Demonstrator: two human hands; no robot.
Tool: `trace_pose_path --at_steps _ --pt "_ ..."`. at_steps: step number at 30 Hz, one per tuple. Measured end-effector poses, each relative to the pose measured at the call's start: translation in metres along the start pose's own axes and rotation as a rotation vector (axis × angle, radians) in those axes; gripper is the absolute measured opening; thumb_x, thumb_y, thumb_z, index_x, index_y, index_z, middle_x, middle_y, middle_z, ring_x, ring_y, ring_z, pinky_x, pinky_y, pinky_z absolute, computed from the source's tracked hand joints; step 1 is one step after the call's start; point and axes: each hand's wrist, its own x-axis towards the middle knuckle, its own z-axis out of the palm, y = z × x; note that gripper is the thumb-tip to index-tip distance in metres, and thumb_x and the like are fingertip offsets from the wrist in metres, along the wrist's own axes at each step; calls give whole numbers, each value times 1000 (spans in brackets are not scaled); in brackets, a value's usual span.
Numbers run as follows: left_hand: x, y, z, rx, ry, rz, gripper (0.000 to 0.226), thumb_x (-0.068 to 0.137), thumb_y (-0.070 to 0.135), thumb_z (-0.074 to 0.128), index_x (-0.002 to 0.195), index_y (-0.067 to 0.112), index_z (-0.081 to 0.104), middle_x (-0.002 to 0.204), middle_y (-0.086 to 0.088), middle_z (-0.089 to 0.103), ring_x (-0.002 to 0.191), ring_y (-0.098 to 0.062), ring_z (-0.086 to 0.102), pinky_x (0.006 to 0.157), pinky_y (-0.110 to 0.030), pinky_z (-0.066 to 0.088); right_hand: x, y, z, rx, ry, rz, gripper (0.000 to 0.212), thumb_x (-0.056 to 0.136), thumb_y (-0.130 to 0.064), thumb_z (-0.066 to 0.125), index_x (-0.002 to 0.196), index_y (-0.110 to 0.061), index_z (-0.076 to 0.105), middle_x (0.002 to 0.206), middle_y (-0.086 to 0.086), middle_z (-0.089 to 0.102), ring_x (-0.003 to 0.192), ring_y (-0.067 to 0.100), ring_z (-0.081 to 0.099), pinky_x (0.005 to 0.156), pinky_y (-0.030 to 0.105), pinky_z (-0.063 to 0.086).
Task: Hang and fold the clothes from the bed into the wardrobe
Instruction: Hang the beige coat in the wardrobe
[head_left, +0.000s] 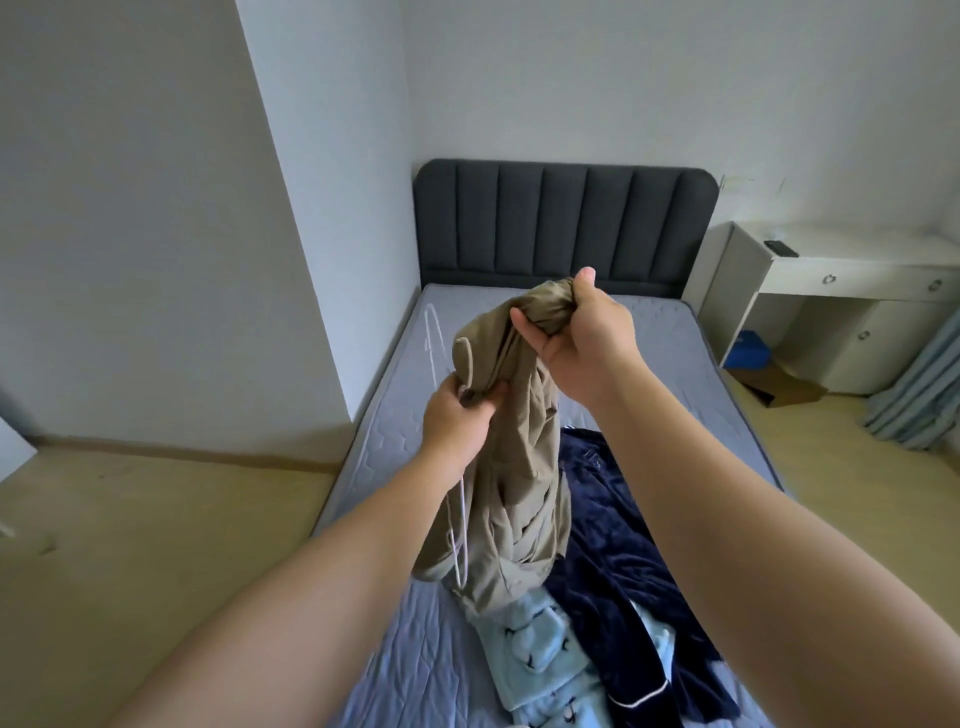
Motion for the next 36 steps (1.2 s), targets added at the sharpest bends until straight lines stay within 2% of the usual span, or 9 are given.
trace_pose_path --at_steps 6,10,14,18,21,25,29,32,36 --pt "34 66 -9 -67 -6 129 10 94 18 64 93 28 62 97 -4 71 97 -24 66 86 -34 53 -3 -36 19 69 -85 -105 32 104 -32 48 101 -1 56 101 22 63 93 33 69 69 43 60" --pt "54 122 -17 -20 130 261 9 97 24 56 94 30 61 86 11 65 80 -8 61 66 -19 46 -7 -58 33 78 -85 -221 29 104 -29 50 101 -1 57 102 20 61 97 32 68 73 44 61" --pt "69 169 -23 15 222 304 8 99 24 50 104 22 57 98 3 62 91 -20 59 81 -32 48 -7 -72 40 8 -61 -331 22 101 -27 56 99 -4 56 107 17 60 97 26 68 75 38 61" --pt "74 200 -23 88 203 409 10 99 23 49 89 25 51 85 7 58 78 -12 55 66 -28 42 -7 -77 35 -460 147 -554 15 95 -24 64 95 -17 51 105 6 58 92 17 66 71 31 61" --pt "72 202 -21 119 72 470 3 94 21 57 96 22 60 86 3 65 80 -12 61 66 -23 43 -3 -75 24 -945 238 -590 33 86 -15 62 109 -26 41 102 -1 56 93 21 62 66 30 52" --pt "64 193 -20 134 -10 539 12 89 17 65 84 27 63 73 15 66 70 0 60 64 -16 43 1 -64 17 -1365 166 -604 86 72 -14 66 144 -35 23 143 3 32 125 24 39 102 43 42" --pt "54 179 -22 220 -168 558 25 87 10 67 80 34 66 81 15 71 79 1 66 68 -14 50 3 -48 18 -1343 -249 -400 49 77 -26 77 121 -32 58 114 -14 64 111 13 61 78 23 48" --pt "49 167 -22 222 -228 533 23 89 10 67 86 33 68 87 10 72 86 -6 68 74 -22 56 7 -35 15 -1204 -191 -402 49 79 -32 78 120 -31 52 107 -7 63 95 9 62 71 25 51" --pt "45 158 -27 221 -227 527 11 90 17 71 96 26 67 91 5 69 85 -8 66 67 -15 53 13 -26 7 -1164 -173 -414 11 88 -32 71 97 -27 67 93 -7 71 88 14 68 69 25 55"
